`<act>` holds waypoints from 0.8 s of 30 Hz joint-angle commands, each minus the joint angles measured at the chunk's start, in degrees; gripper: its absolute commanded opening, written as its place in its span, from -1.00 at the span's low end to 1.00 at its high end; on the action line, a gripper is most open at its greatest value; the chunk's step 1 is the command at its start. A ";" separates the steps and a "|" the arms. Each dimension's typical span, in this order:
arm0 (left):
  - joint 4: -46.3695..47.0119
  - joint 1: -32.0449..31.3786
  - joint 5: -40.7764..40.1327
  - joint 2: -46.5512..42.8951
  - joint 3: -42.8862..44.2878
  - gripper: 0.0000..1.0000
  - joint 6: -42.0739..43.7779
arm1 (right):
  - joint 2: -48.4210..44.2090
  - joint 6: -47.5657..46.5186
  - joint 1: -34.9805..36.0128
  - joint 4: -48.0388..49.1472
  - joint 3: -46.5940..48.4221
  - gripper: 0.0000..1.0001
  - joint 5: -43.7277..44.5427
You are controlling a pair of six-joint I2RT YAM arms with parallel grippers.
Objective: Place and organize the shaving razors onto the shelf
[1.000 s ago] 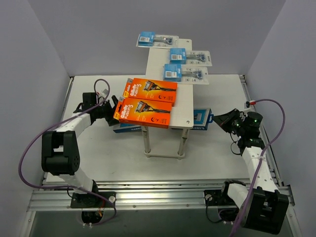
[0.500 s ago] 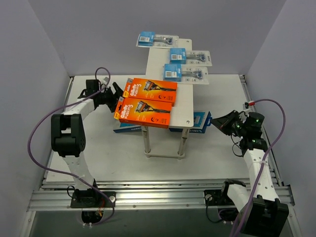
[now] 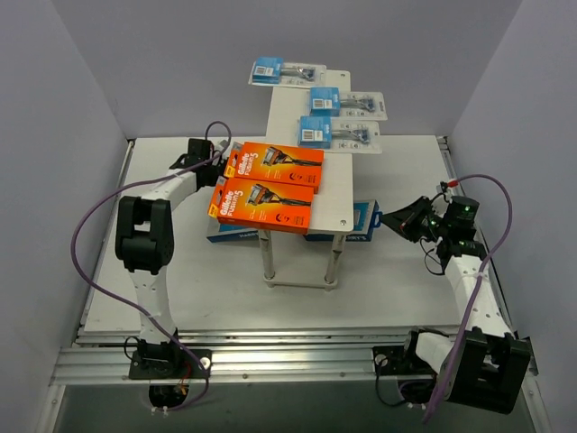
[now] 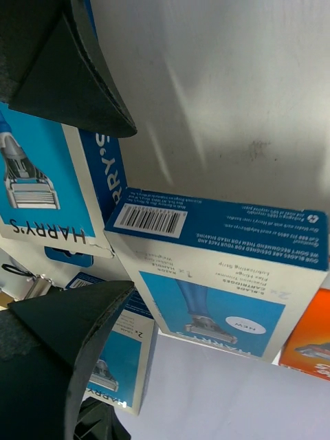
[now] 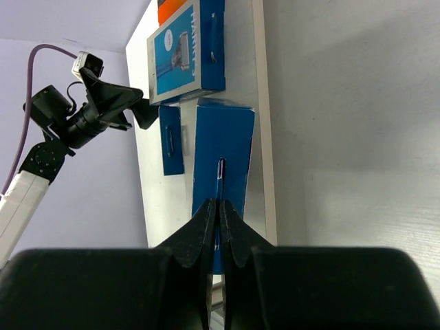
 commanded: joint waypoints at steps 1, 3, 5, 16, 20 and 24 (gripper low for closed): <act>-0.40 -1.13 -0.33 -0.75 1.75 0.88 1.39 | 2.28 0.48 -0.32 3.31 1.95 -1.00 -2.55; 0.22 -1.31 -0.16 -1.28 0.70 0.88 1.48 | 3.42 1.00 -0.32 4.45 1.51 -1.00 -2.37; 1.09 -1.49 0.11 -2.07 -0.01 0.88 1.30 | 4.47 1.09 -0.32 5.77 1.34 -1.00 -2.02; 2.15 -2.63 1.07 -4.36 -1.50 0.88 1.74 | 9.57 0.13 5.21 8.85 1.86 -1.00 4.04; 2.77 -3.15 1.77 -4.71 -1.59 0.88 1.92 | 12.29 -0.05 6.71 10.26 2.21 -1.00 5.72; 4.26 -3.59 3.35 -4.80 -1.42 0.88 1.83 | 13.71 -1.19 6.62 9.82 3.09 -1.00 7.39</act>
